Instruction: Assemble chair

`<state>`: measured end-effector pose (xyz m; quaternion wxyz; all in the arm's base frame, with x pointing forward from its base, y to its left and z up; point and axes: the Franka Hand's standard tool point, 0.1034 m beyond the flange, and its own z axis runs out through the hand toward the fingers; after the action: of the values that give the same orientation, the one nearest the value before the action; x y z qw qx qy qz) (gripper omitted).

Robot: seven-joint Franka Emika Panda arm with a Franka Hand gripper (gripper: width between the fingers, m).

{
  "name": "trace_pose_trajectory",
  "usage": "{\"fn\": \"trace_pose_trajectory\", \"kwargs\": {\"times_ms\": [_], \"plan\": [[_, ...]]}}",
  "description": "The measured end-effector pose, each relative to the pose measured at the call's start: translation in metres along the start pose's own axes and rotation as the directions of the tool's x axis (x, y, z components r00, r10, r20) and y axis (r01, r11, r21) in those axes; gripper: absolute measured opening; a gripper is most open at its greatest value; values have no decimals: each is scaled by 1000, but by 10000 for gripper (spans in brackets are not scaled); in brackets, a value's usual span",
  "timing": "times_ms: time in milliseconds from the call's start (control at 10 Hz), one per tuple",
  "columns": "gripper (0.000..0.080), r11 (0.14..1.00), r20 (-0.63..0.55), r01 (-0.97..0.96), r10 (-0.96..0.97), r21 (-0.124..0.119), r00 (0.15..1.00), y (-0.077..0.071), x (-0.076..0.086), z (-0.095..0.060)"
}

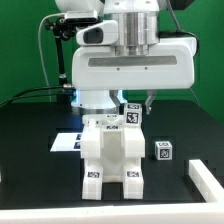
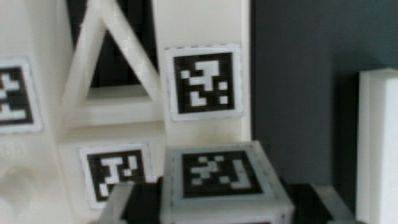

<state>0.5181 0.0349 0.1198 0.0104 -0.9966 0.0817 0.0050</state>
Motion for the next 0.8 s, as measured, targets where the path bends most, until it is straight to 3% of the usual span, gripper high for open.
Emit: {"fn": "trace_pose_trajectory", "kwargs": {"times_ms": [500,800], "plan": [[284,946,2,-323,323,5,946,-1,0,0],[284,815,8,-578,578,27,816,-1,2,0]]}}
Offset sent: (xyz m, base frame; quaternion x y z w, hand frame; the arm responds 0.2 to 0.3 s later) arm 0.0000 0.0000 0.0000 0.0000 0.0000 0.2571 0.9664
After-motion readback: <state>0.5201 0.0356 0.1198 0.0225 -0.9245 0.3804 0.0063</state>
